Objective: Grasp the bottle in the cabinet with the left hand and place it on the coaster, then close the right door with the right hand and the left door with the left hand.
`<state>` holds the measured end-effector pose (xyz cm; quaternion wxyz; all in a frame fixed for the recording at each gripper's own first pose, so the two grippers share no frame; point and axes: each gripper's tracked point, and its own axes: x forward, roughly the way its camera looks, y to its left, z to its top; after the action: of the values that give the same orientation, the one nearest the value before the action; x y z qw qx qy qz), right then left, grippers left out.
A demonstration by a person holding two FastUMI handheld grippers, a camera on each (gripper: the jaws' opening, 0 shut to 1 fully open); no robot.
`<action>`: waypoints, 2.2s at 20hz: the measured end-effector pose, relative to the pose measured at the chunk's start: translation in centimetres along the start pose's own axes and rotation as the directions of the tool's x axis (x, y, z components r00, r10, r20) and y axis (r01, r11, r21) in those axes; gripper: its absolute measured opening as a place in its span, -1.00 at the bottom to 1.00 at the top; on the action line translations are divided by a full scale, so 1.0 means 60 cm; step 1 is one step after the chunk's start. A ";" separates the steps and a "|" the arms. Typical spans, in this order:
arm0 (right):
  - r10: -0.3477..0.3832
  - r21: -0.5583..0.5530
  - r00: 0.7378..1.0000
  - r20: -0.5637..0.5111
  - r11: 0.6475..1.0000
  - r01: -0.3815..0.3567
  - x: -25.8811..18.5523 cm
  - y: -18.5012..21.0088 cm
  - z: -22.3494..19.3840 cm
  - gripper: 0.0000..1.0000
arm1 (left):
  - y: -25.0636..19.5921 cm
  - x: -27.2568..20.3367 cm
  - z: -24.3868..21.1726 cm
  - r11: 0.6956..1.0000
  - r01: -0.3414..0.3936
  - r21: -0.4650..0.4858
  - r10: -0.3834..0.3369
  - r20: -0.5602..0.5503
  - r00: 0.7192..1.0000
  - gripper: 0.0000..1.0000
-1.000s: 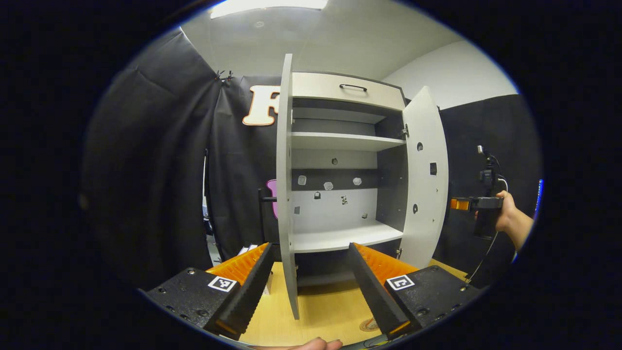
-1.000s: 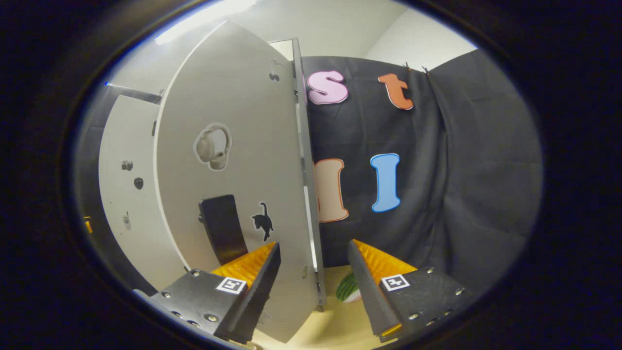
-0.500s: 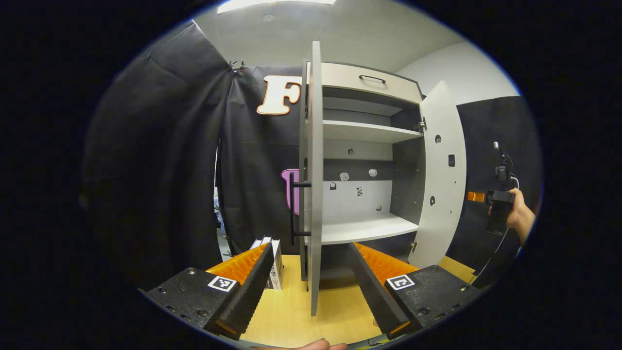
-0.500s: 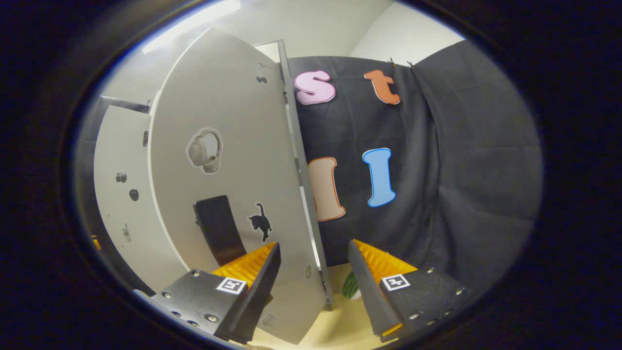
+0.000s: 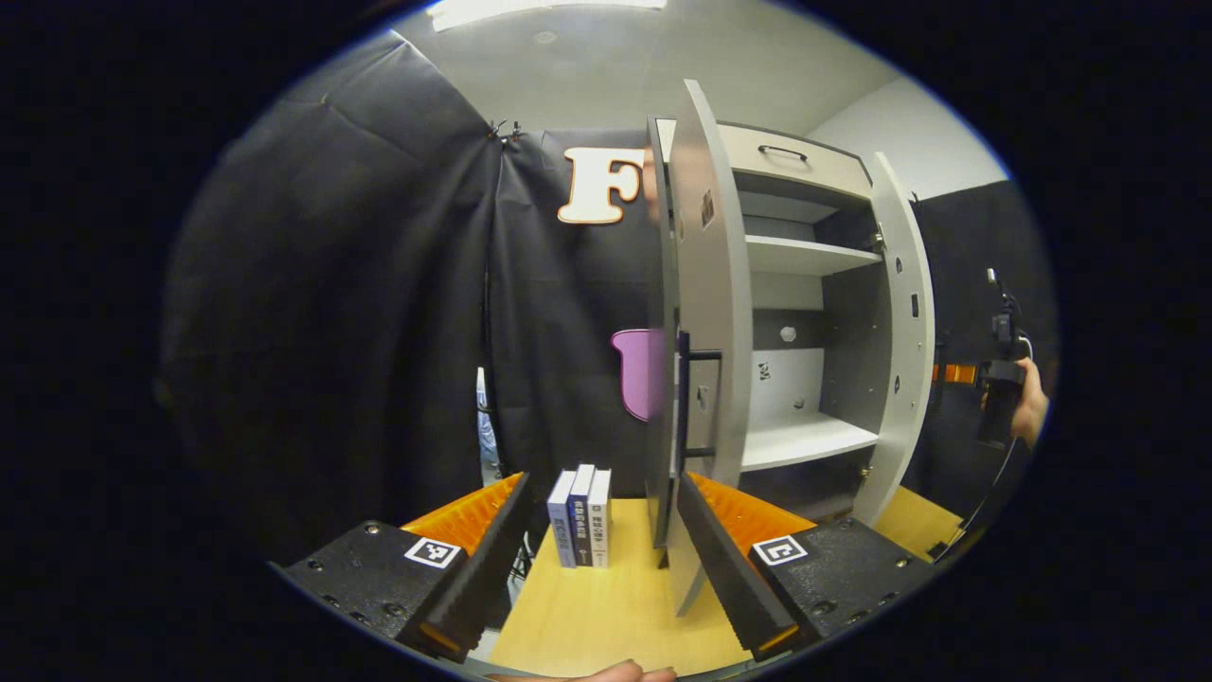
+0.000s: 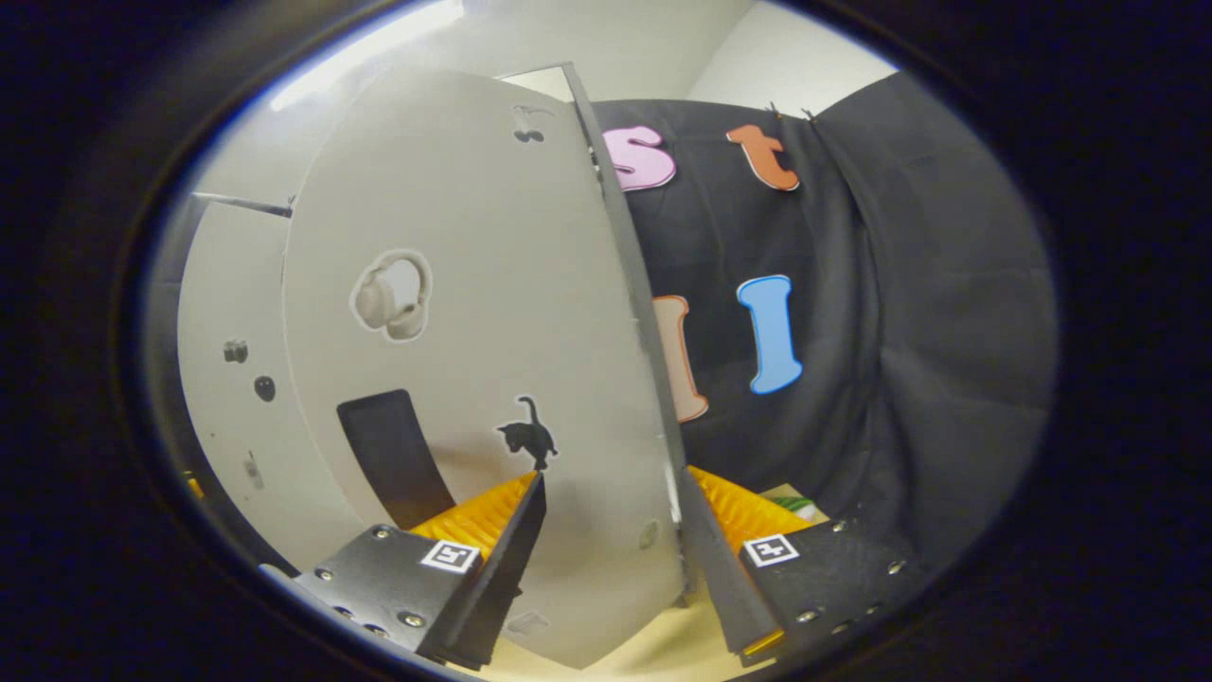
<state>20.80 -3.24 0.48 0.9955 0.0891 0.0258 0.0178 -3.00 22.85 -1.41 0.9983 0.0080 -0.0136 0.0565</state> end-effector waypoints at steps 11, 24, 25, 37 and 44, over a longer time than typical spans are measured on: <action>0.057 -0.049 0.991 0.122 0.997 -0.051 -0.069 0.059 0.042 0.86 | 0.068 0.073 -0.047 0.998 -0.066 -0.005 0.066 -0.086 0.994 0.93; 0.154 -0.106 0.978 0.143 0.984 -0.140 -0.256 0.064 0.064 0.84 | 0.006 0.196 -0.016 0.992 0.038 -0.117 -0.048 -0.084 0.995 0.93; 0.149 -0.108 0.977 0.151 0.985 -0.134 -0.271 0.055 0.069 0.92 | -0.009 0.201 -0.017 0.990 0.059 -0.129 -0.071 -0.090 0.993 0.93; 0.133 -0.110 0.978 0.158 0.987 -0.117 -0.321 0.022 0.050 0.93 | -0.089 0.195 -0.010 0.979 0.153 -0.136 -0.167 -0.101 0.981 0.77; 0.155 -0.094 0.975 0.157 0.985 -0.142 -0.310 0.027 0.059 0.92 | -0.151 0.200 -0.002 0.974 0.203 -0.104 -0.212 -0.079 0.974 0.96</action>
<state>2.40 -3.00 5.14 0.9930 0.0508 -0.0633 0.0858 9.96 15.22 -1.33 0.9975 -0.0407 0.0297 -0.0487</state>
